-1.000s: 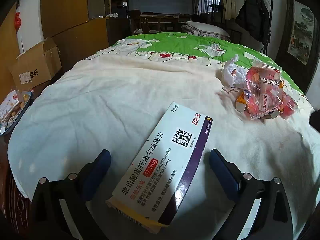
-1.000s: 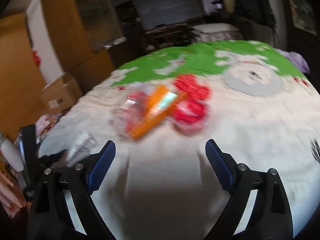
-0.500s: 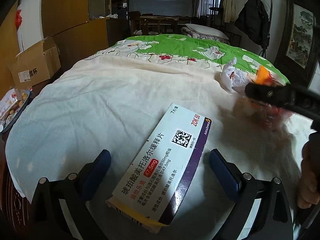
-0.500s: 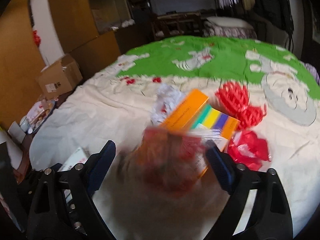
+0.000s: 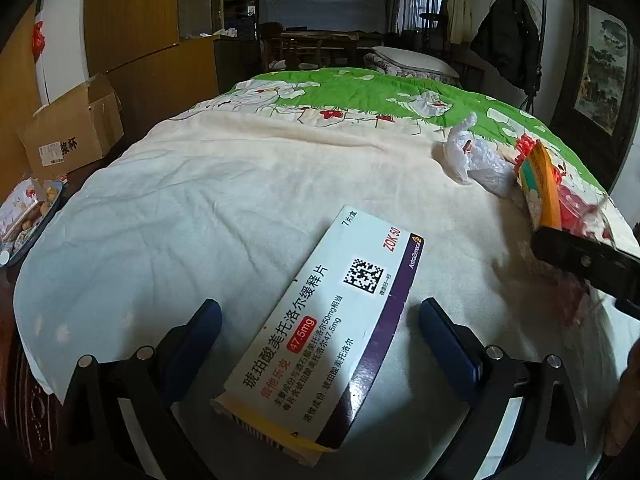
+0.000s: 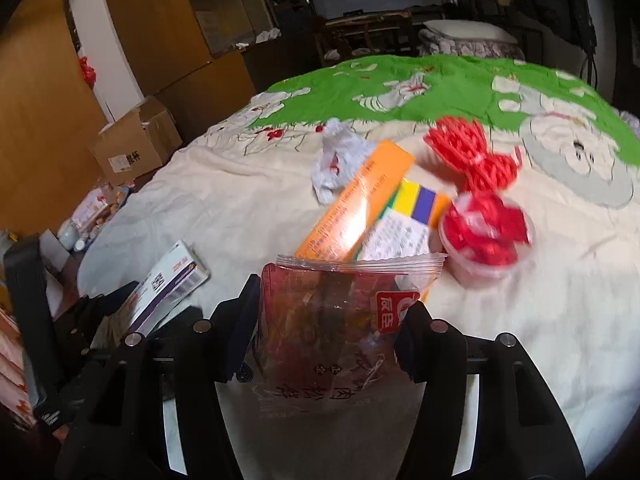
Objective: Collect trash
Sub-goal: 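Grasp the clear bag of red snacks with the right tool while the left tool holds the box, then carry box and snack bag to the red wastebasket and open both tools, then return both tools over the bed toward the remaining trash, then move the left tool toward the orange-and-rainbow box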
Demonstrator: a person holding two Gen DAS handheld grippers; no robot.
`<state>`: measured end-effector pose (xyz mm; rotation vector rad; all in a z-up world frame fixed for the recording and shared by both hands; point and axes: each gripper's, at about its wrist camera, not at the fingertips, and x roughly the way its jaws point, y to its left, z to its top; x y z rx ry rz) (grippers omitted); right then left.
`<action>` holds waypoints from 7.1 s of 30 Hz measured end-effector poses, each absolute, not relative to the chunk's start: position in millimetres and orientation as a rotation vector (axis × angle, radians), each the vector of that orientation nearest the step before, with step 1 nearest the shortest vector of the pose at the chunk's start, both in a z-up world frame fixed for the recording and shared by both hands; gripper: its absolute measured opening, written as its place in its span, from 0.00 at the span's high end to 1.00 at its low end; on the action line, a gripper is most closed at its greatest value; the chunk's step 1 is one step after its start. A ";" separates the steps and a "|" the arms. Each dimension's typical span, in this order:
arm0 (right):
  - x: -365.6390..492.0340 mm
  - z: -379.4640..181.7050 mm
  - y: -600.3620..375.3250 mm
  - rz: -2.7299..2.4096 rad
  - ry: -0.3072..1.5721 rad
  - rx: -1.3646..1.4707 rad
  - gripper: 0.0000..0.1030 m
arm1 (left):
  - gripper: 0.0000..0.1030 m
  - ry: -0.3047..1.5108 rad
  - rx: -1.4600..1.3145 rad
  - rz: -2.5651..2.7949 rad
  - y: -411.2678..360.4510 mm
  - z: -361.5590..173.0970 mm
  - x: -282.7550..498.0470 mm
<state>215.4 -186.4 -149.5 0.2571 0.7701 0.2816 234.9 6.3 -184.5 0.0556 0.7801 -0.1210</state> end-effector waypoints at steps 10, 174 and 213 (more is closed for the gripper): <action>187.0 -154.7 -212.6 0.294 0.776 0.353 0.29 | 0.06 0.780 0.060 -0.114 4.8 -184.6 235.1; 176.0 -165.6 -278.2 0.001 0.747 0.320 0.26 | 0.06 0.727 0.327 -0.081 -50.1 -150.1 199.4; 179.6 -169.8 -284.2 0.075 0.753 0.402 0.11 | 0.06 0.706 0.332 -0.188 -93.4 -156.9 218.6</action>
